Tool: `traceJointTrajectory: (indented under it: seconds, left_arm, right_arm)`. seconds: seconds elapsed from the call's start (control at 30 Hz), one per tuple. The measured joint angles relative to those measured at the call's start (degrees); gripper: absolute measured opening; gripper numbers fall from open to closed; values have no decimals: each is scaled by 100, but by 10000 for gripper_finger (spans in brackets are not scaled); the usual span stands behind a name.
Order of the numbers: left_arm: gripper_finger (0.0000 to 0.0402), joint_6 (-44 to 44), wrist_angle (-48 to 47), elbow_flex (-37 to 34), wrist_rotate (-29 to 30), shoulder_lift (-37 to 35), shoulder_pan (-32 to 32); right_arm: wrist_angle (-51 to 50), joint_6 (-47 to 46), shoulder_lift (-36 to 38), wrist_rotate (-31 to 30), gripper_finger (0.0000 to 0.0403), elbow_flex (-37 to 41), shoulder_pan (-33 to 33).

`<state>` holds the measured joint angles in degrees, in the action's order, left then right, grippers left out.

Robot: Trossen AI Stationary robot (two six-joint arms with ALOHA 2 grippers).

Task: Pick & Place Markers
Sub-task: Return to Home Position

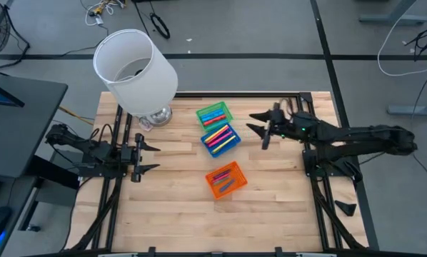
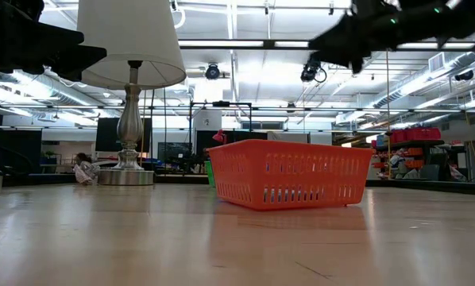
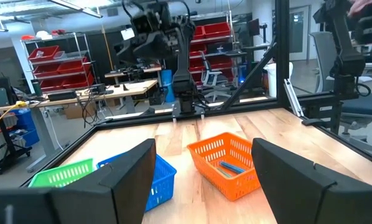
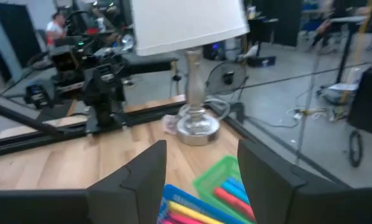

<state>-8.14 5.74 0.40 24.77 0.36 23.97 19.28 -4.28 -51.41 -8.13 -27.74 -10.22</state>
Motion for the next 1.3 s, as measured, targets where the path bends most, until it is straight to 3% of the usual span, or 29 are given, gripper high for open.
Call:
traceJointTrajectory:
  seconds: [0.3, 0.67, 0.93, 1.3]
  left_arm:
    - [273, 0, 0, 1, 0, 0, 2]
    - [273, -1, 0, 1, 0, 0, 0]
    - [273, 0, 0, 0, 0, -2, 2]
    - [273, 0, 0, 0, 0, -2, 2]
  right_arm:
    - [213, 25, 1219, 2, 199, 1366, -187]
    - [255, -98, 2301, 1, 199, 2247, -358]
    - [186, -128, 3093, 1, 199, 2687, -397]
    - [-579, -79, 4078, -1, 199, 2681, -395]
